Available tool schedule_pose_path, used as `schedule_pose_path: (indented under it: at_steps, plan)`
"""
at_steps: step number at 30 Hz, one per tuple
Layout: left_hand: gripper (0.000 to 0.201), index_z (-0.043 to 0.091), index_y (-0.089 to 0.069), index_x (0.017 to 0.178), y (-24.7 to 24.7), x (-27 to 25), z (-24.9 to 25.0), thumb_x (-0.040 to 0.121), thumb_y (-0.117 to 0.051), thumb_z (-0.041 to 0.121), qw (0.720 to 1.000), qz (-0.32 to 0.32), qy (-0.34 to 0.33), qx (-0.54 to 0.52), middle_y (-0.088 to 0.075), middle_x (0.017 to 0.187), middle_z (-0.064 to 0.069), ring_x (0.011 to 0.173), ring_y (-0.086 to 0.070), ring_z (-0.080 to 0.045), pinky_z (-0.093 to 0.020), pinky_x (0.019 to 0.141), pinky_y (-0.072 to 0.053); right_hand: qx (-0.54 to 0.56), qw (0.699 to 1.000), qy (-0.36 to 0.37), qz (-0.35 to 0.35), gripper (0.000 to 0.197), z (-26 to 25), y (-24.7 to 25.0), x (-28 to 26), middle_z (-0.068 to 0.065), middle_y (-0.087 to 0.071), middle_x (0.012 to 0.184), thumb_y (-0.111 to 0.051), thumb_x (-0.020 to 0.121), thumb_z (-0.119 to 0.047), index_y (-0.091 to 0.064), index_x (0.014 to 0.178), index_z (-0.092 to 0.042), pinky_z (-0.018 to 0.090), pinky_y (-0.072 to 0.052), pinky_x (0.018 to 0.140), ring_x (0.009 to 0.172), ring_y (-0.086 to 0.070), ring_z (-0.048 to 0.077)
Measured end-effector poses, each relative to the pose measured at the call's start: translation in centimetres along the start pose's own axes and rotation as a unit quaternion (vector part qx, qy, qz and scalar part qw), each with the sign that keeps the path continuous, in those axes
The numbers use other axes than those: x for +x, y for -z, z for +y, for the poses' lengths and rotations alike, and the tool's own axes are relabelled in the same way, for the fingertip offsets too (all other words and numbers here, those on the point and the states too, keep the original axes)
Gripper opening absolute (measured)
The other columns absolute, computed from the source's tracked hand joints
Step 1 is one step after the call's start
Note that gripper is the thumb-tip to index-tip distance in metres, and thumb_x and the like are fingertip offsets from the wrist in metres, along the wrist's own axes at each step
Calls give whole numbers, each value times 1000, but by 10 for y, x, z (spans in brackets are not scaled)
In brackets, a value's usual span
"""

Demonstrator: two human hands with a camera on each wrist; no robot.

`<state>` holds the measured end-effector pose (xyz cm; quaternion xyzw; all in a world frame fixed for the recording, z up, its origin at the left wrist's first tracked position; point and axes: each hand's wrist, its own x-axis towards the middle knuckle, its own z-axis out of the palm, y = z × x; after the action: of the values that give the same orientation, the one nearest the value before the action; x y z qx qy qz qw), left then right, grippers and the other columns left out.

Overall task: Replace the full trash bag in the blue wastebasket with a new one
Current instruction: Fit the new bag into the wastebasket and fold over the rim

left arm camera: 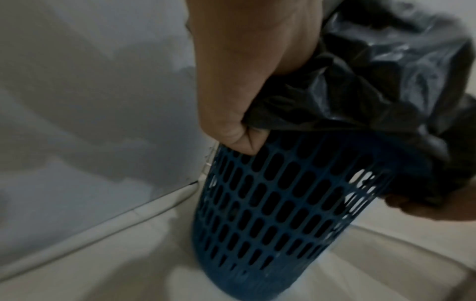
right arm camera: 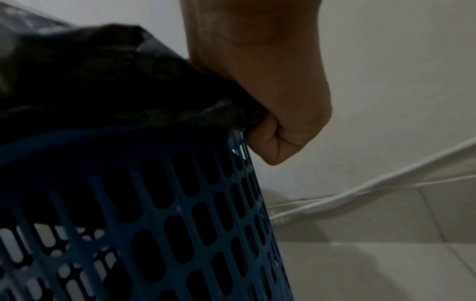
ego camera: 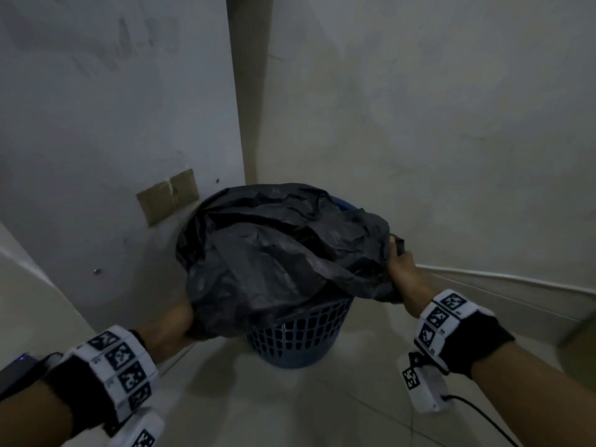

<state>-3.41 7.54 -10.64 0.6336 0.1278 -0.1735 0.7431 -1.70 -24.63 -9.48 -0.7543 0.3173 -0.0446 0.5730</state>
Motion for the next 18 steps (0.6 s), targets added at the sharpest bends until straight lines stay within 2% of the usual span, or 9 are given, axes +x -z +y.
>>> schedule_pose_path:
  at_steps: [3,5,7,8,9,12,15,17,18]
  plan:
    - [34,14,-55,73,4,-3,-2,102,-37,8,998,-5,29,60,-43,67,-9,53,-42,-21,-27,48,-40,-8,999,-8,-36,66,5,-1,-2,26,-61,111,-28,99,-53,-52,125,3,31,-45,63,83,-59,34]
    - [36,12,-62,63,5,-7,5,97,-50,6,998,-41,30,36,-49,50,-5,41,-45,-16,-17,36,-39,-14,999,-12,-49,60,-2,6,-6,16,-54,70,-32,98,-56,-57,82,-4,25,-33,50,53,-46,23]
    - [27,13,-69,46,1,-15,15,43,-96,17,993,-113,32,21,-49,38,-4,28,-42,-11,-14,31,-35,-39,998,-3,-54,57,-8,16,-6,9,-41,55,-35,96,-57,-43,62,-12,23,-30,47,45,-37,19]
    - [43,14,-71,45,1,-17,17,14,-99,25,990,-134,27,32,-53,40,-6,29,-45,-13,-15,32,-37,-58,997,3,-59,57,-8,20,-6,7,-37,51,-34,97,-57,-39,59,-14,22,-29,44,41,-35,17]
    - [46,14,-73,48,1,-19,17,10,-98,24,989,-141,21,49,-58,45,-8,34,-49,-15,-16,32,-39,-72,995,5,-64,57,-7,23,-6,5,-32,49,-35,97,-56,-36,58,-14,19,-27,41,36,-31,16]
    - [18,10,-70,47,3,-15,12,56,-85,4,992,-109,22,56,-56,46,-9,37,-49,-14,-17,33,-40,-84,992,-6,-92,53,8,22,-7,3,-23,49,-35,101,-47,-28,59,-15,16,-22,40,33,-20,12]
    - [35,10,-62,39,7,-5,5,49,-96,16,993,-81,-9,81,-50,32,3,27,-46,-3,-12,36,-40,-67,993,-15,-92,57,18,12,-8,5,-19,45,-30,100,-54,-25,57,-17,19,-20,46,35,-17,12]
    - [51,22,-69,50,8,0,3,96,-53,5,994,-43,-35,96,-59,38,7,34,-56,1,-13,39,-46,-78,995,0,-65,51,23,9,-6,8,-22,45,-22,96,-61,-27,59,-25,22,-20,48,36,-22,14]
    - [58,27,-71,63,7,-1,4,103,-34,7,996,-28,-37,81,-64,46,10,41,-61,0,-15,41,-49,-90,994,7,-58,46,25,8,-7,9,-28,43,-15,92,-64,-28,63,-32,22,-20,48,33,-26,17]
